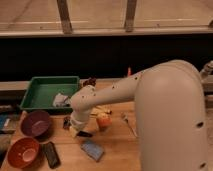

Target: Place brush in table surface

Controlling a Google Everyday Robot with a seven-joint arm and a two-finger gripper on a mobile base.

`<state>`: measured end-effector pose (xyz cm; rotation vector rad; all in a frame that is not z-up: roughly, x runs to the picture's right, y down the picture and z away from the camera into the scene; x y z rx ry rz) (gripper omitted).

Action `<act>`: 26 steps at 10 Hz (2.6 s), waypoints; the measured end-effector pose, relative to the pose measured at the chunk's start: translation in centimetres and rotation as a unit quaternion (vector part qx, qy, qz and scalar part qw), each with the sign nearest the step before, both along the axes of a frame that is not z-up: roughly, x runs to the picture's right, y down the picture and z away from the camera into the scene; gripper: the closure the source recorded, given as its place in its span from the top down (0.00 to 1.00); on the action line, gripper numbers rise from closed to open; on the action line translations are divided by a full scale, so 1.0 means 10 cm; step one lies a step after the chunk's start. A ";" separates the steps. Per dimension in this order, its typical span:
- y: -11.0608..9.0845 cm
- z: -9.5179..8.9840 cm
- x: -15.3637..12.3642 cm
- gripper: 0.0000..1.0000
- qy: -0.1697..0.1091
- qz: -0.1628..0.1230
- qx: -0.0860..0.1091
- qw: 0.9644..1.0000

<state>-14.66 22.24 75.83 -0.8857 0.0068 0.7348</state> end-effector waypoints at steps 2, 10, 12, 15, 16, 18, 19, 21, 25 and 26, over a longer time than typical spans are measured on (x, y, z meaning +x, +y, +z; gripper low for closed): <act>-0.23 -0.09 0.13 0.00 -0.004 0.036 0.029 0.999; -0.54 -0.40 0.36 0.00 0.001 0.072 0.087 0.994; -0.43 -0.42 0.29 0.00 -0.010 0.074 0.079 0.994; -0.16 -0.34 0.12 0.00 -0.039 0.069 0.055 0.995; -0.10 -0.31 0.05 0.00 -0.049 0.067 0.046 0.996; -0.01 -0.23 -0.08 0.00 -0.066 0.065 0.025 0.995; 0.03 -0.20 -0.18 0.02 -0.075 0.062 0.017 0.995; 0.03 -0.18 -0.35 0.18 -0.089 0.052 0.010 0.995; -0.05 -0.07 -0.71 0.58 -0.103 0.001 0.007 0.995; -0.10 -0.01 -0.68 0.63 -0.098 -0.010 0.009 0.995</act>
